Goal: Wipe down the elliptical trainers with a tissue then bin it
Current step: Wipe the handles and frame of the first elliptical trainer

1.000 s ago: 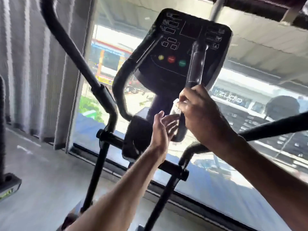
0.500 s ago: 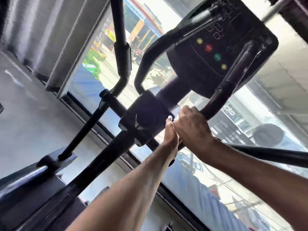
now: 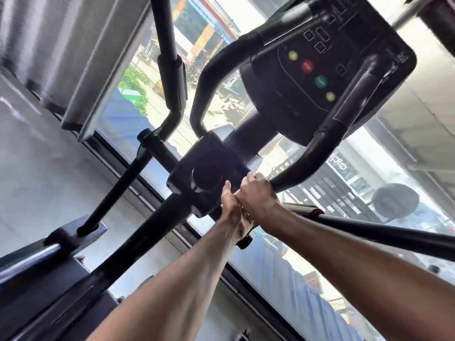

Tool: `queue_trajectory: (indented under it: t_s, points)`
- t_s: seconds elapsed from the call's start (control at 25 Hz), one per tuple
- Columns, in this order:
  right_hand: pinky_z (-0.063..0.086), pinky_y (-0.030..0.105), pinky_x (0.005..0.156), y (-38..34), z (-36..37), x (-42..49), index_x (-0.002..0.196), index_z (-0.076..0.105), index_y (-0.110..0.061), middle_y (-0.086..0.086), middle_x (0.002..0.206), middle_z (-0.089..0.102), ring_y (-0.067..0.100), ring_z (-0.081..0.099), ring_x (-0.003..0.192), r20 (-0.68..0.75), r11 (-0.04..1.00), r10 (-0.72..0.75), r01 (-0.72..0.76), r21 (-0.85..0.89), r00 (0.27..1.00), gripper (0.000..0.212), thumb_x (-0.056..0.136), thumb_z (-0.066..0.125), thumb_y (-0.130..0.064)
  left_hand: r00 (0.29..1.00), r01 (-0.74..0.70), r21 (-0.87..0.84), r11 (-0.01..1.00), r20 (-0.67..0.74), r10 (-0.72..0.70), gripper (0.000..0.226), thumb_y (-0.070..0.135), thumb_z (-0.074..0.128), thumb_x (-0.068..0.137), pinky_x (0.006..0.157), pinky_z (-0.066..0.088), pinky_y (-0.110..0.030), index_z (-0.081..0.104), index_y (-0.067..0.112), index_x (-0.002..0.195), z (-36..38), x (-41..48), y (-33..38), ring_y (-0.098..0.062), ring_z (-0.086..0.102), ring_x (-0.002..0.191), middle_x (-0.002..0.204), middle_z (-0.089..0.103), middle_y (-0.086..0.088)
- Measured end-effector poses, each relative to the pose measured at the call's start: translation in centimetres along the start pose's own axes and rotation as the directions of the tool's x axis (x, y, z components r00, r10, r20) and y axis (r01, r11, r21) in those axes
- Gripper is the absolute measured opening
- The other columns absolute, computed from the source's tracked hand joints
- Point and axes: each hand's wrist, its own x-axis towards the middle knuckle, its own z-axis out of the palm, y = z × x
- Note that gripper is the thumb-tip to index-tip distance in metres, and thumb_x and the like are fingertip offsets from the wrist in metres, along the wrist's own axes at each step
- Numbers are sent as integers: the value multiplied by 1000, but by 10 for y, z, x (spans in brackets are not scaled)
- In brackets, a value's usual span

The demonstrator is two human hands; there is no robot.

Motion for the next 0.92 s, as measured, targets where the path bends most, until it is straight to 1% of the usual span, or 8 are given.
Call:
queue_trajectory:
  t_s: [0.16,0.28,0.36,0.48,0.56,0.64,0.8,0.92]
  points:
    - [39,36,102,6,0,-15,133,62,-13,12,137,55,29,47,130,-107,999,-28,30,21,994,37,107,40,-28,1000,-21,40,999,-8,21,74,70,33,101,69,59,-34,77,10,99,6,-8,1,-26,74,85,93,79,-12]
    - [38,37,101,19,-10,-39,130,63,-9,13,132,57,30,46,128,-162,996,-20,33,78,987,39,107,36,-23,998,-58,77,995,-7,59,74,70,36,99,91,59,-43,76,8,101,14,-25,3,-32,74,98,98,78,-16]
    - [39,37,97,35,-21,-58,123,68,-14,9,124,60,29,49,122,-238,996,-47,63,58,970,33,103,44,-24,996,-81,137,987,-23,85,76,70,34,100,104,54,-47,76,7,105,24,-43,6,-34,72,110,107,78,-19]
    - [44,39,89,55,-35,-89,103,75,-17,6,105,65,27,54,106,-348,994,-85,103,33,934,18,91,63,-24,991,-118,237,964,-32,129,72,67,36,101,87,60,-39,73,6,109,46,-72,10,-30,75,97,100,79,-16]
    - [47,40,75,70,-40,-108,78,74,-14,6,84,62,27,57,87,-517,989,-54,115,88,854,5,78,70,-14,983,-151,325,933,-50,177,66,63,34,103,75,56,-33,71,8,102,63,-90,13,-25,72,85,90,77,-12]
    - [46,39,66,92,-36,-120,69,68,-13,6,75,57,28,56,78,-683,985,11,111,134,730,12,75,60,-6,974,-181,432,883,-44,222,65,58,30,105,75,54,-33,68,7,96,77,-107,18,-23,67,80,88,71,-14]
    - [53,37,67,124,-24,-132,87,71,-10,4,90,60,25,58,88,-744,923,261,66,379,615,10,82,64,-5,955,-255,617,744,41,293,60,54,28,107,107,47,-42,67,8,101,101,-132,29,-29,65,111,119,70,-18]
    - [55,34,65,129,-21,-134,89,72,-8,4,95,62,24,59,93,-742,875,319,117,469,590,9,87,63,-7,933,-320,706,631,119,340,59,53,35,103,104,48,-41,71,6,111,118,-133,36,-25,66,109,122,72,-19]
